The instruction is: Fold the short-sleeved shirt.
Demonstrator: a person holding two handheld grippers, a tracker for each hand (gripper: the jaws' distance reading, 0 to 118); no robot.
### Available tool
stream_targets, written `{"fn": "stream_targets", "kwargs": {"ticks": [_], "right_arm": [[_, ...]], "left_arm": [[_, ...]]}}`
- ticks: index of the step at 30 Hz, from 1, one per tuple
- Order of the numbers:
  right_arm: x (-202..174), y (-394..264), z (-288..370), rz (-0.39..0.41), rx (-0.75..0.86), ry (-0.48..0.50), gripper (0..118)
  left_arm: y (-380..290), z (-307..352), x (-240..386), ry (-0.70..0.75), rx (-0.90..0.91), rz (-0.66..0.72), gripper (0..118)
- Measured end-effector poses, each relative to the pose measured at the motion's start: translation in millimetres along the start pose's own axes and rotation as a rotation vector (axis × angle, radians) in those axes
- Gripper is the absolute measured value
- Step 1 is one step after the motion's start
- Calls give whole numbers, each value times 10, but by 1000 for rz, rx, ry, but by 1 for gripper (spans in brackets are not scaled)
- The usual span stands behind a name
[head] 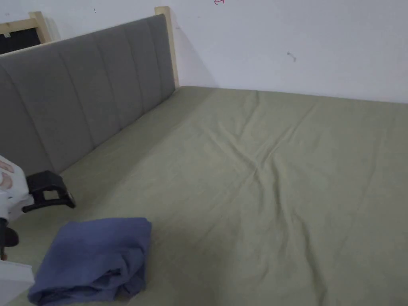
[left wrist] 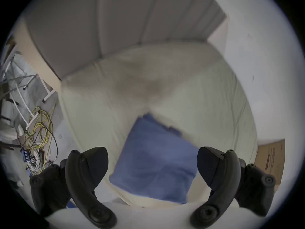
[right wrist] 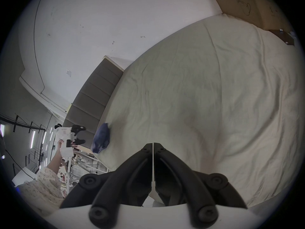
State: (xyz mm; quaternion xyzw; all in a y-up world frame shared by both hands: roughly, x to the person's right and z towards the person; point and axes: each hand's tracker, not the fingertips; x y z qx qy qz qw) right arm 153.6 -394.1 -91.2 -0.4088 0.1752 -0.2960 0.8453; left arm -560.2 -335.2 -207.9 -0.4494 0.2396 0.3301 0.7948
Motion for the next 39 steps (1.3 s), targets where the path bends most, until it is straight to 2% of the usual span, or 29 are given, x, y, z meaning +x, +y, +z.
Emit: {"fn": "stream_targets", "kwargs": {"ticks": [3, 5, 7, 10, 11, 12, 13, 14, 15, 18, 21, 23, 25, 29, 33, 37, 38, 39], "right_arm": [[35, 16, 106, -8, 38, -5, 1], [29, 13, 192, 6, 80, -14, 1], [-2, 9, 298, 31, 129, -28, 1], [-66, -19, 494, 69, 183, -21, 1], [-88, -36, 570, 84, 214, -13, 1], [-110, -62, 661, 101, 238, -16, 1], [-136, -91, 742, 108, 272, -19, 1], [-156, -123, 820, 113, 306, -13, 1], [-184, -160, 915, 134, 346, -16, 1], [-312, -276, 1147, 202, 471, -84, 1], [-517, -380, 1366, 349, 597, -235, 1], [-595, -439, 1501, 455, 676, -306, 1], [-648, -455, 1609, 521, 718, -357, 1], [-593, -418, 1870, 512, 795, -365, 1], [-496, -353, 2032, 514, 849, -393, 1], [-477, -299, 2070, 542, 869, -427, 1], [-487, -303, 2075, 547, 883, -433, 1], [-501, -308, 2088, 553, 901, -428, 5]], "left_arm": [[65, 511, 5, -31, 135, 45, 110], [-46, 868, 144, -114, 239, 24, 110], [-313, 1222, 384, -177, 359, -96, 111], [-989, 1630, 906, -154, 512, -342, 111], [-1277, 1740, 1055, -172, 554, -414, 106], [-1608, 1833, 1200, -224, 583, -500, 95], [-1869, 1892, 1301, -279, 599, -539, 76], [-2190, 1934, 1405, -343, 606, -557, 40], [-2481, 1930, 1518, -378, 607, -570, 21], [-3294, 1867, 1763, -548, 584, -645, 20], [-4103, 1896, 2057, -568, 531, -743, 20], [-4493, 1960, 2178, -585, 581, -828, 22], [-4813, 2072, 2263, -554, 651, -916, 22], [-4924, 2248, 2245, -562, 701, -924, 22], [-4583, 2354, 2073, -575, 682, -756, 23], [-4381, 2475, 1940, -538, 733, -681, 23], [-4357, 2513, 1911, -536, 752, -680, 24], [-4368, 2569, 1901, -538, 770, -677, 34]]}}
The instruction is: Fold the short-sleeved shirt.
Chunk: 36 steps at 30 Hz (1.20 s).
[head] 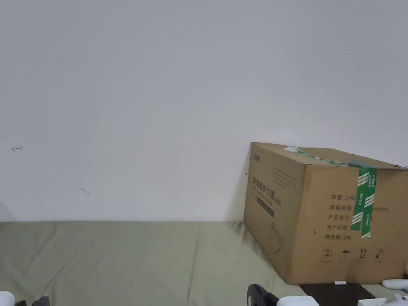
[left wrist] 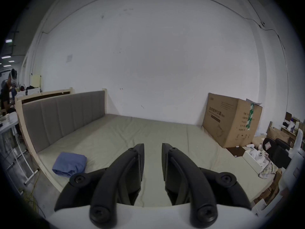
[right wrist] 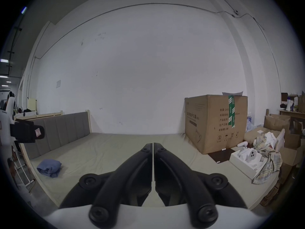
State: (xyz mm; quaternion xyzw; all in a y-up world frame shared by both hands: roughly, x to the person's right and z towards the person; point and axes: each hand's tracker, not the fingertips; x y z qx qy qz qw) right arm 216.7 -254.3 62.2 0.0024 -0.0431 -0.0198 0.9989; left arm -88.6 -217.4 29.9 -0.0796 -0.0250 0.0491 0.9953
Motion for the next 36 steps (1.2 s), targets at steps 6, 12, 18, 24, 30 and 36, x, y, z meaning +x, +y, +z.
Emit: {"fn": "stream_targets", "kwargs": {"ticks": [6, 12, 18, 24, 30, 36], "right_arm": [[-82, 235, 12, -1, 44, 34, 118], [-144, 53, 138, 59, 55, 30, 118], [-123, 72, 278, -52, 21, 37, 118], [-28, 90, 348, -116, 21, 26, 118], [-44, 151, 413, -101, 38, 60, 118], [-113, 240, 447, -81, 57, 70, 118]], "left_arm": [[205, 287, -56, -50, 87, -5, 118], [182, 418, -46, -80, 122, 28, 118], [182, 437, -186, -75, 97, 76, 118], [157, 420, -194, -90, 55, 109, 118], [118, 380, -142, -95, 24, 94, 118], [87, 321, -86, -112, 1, 94, 118]]}}
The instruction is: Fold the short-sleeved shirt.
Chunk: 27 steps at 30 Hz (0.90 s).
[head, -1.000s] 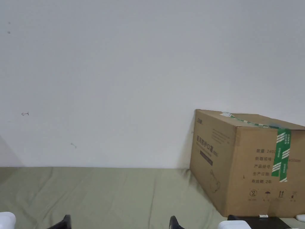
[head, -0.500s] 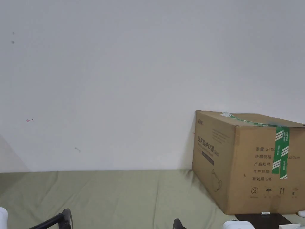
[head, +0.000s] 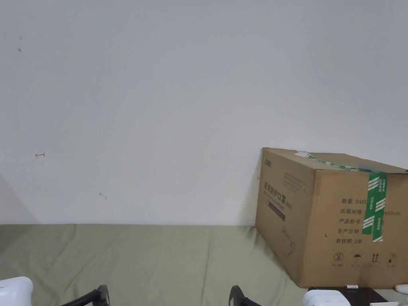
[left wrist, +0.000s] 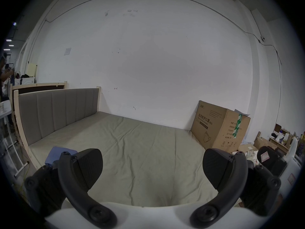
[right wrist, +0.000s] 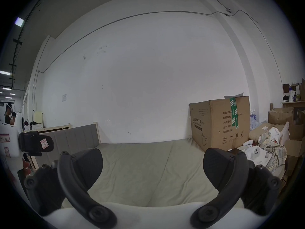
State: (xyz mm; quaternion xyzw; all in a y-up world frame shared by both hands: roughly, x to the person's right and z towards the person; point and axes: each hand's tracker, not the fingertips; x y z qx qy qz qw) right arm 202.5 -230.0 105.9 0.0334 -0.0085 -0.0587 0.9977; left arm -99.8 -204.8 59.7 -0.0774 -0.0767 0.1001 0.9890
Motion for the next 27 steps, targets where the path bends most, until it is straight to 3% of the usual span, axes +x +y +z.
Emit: {"fn": "stream_targets", "kwargs": {"ticks": [6, 14, 23, 27], "right_arm": [[15, 4, 7, 19, 8, -11, 118], [66, 14, 12, -13, -20, -14, 118], [124, 85, 80, -100, 5, 97, 118], [124, 92, 89, -112, 17, 93, 118]], "left_arm": [[-26, -29, 62, -15, -19, -27, 118], [-37, -67, 76, -13, -37, -5, 118], [-29, -133, 140, -15, -61, -22, 118], [-24, -157, 196, -28, -74, -34, 118]]}}
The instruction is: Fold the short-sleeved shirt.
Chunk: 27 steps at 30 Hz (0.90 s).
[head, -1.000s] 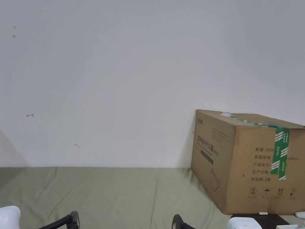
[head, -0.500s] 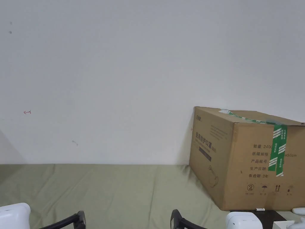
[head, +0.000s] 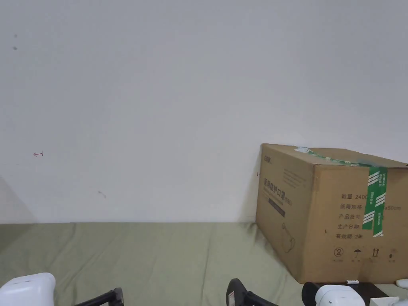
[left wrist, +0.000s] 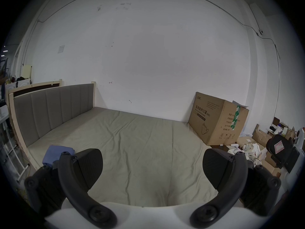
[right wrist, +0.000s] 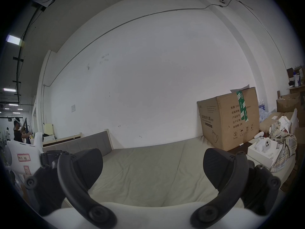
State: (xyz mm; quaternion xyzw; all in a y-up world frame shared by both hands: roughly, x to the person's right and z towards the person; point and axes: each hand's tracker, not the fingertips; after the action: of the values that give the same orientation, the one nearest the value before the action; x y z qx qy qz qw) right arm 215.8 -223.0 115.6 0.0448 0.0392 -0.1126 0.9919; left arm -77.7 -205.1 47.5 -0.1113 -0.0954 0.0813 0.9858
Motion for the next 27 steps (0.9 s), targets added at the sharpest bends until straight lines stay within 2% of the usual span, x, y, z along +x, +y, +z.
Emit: {"fn": "stream_targets", "kwargs": {"ticks": [11, 15, 22, 27], "right_arm": [[42, -28, -3, 23, -11, -35, 118], [66, -44, -40, 50, -12, -81, 118], [144, -83, -136, 44, -54, -122, 118], [143, -75, -242, -11, -85, -161, 118]], "left_arm": [[-16, -31, 70, -23, -23, -6, 118], [-33, -48, 88, -11, -29, -19, 118], [-37, -72, 87, -12, -37, -14, 118], [-28, -120, 106, -15, -45, -23, 118]]}}
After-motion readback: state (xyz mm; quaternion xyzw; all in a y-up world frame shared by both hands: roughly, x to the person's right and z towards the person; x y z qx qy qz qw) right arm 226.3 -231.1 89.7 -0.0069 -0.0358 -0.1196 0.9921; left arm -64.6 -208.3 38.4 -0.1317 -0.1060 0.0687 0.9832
